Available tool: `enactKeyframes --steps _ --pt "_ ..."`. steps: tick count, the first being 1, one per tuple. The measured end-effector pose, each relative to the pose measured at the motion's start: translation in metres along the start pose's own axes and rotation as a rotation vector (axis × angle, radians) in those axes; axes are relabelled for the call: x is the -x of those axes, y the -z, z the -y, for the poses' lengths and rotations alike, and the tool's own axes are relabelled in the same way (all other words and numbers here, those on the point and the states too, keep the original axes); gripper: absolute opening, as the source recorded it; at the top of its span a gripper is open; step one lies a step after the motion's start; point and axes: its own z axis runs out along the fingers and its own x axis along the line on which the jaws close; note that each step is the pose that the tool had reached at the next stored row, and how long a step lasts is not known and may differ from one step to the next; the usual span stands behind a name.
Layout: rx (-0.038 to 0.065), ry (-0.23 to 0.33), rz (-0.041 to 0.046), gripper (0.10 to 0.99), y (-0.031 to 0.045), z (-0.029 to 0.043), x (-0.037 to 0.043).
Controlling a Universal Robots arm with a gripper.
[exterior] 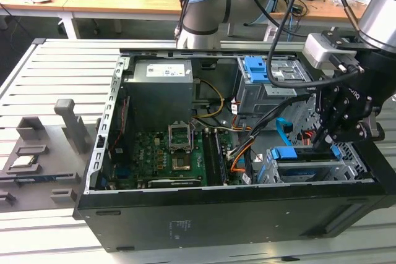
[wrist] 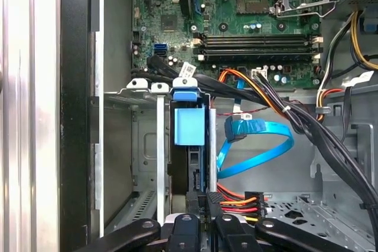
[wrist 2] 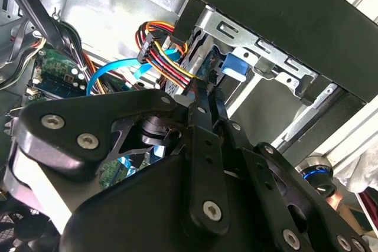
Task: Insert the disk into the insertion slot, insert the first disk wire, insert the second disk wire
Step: 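Insert the first disk wire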
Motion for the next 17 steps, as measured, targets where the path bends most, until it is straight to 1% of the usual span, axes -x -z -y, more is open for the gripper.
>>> enactKeyframes --steps 9,13,14,15,16,17 --pt "0.0 0.0 -0.0009 0.169 -0.0042 0.0019 -0.0005" --pt "0.001 0.0 -0.0017 0.169 -0.0048 0.002 -0.0005" --pt "0.0 0.0 -0.0003 0.169 -0.0054 0.002 -0.0004" --pt "0.001 0.0 -0.001 0.176 -0.0054 0.002 -0.0004" --pt "0.001 0.0 -0.0021 0.243 -0.005 0.002 -0.0004" --pt "0.001 0.0 -0.0025 0.243 -0.0029 0.0019 -0.0006"
